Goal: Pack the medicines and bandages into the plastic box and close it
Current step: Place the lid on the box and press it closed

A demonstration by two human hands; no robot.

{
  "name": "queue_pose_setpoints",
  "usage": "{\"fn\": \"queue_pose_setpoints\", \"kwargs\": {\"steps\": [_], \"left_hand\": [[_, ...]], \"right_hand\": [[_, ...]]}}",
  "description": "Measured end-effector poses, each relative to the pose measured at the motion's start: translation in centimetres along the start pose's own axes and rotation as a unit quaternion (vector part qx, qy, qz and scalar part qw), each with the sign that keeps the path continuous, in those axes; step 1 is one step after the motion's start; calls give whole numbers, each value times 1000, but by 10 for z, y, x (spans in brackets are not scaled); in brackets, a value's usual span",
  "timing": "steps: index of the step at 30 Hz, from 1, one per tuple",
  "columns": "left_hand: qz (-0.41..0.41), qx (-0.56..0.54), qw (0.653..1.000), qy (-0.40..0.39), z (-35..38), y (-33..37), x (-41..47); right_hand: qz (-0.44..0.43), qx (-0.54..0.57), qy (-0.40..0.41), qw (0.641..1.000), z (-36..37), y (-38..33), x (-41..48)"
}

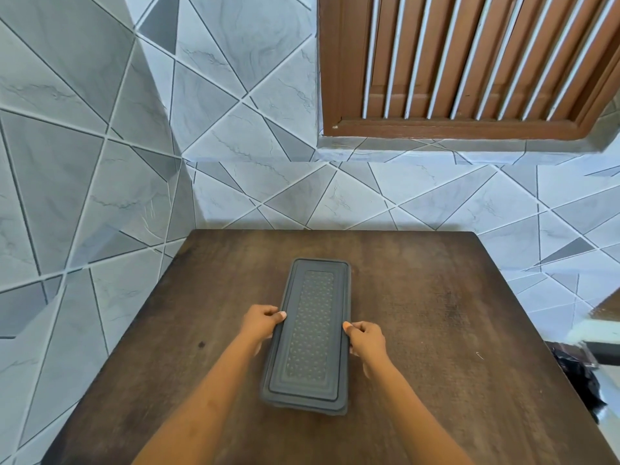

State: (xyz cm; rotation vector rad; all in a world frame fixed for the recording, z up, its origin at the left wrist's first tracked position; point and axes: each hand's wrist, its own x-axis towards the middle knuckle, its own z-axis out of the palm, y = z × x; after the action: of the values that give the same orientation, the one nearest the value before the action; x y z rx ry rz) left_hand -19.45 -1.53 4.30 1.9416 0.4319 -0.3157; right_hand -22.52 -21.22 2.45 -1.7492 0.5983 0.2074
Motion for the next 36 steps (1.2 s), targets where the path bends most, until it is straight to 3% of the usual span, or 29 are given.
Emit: {"fn": "queue_pose_setpoints", "kwargs": {"steps": [4, 13, 20, 26, 36], "left_hand": [[-17, -20, 999, -24, 0, -4, 7], [0, 31, 995, 97, 20, -11, 5], [5, -14, 998, 65, 15, -14, -1], [84, 101, 988, 86, 12, -54, -41], [96, 138, 984, 60, 19, -64, -47]], "right_hand": [[-13, -52, 34, 998, 4, 2, 2], [-136, -209, 148, 957, 31, 9, -13], [-146, -165, 142, 965, 23, 15, -14], [-139, -144, 109, 974, 25, 37, -56], [-127, -212, 177, 953, 35, 46, -67]]}}
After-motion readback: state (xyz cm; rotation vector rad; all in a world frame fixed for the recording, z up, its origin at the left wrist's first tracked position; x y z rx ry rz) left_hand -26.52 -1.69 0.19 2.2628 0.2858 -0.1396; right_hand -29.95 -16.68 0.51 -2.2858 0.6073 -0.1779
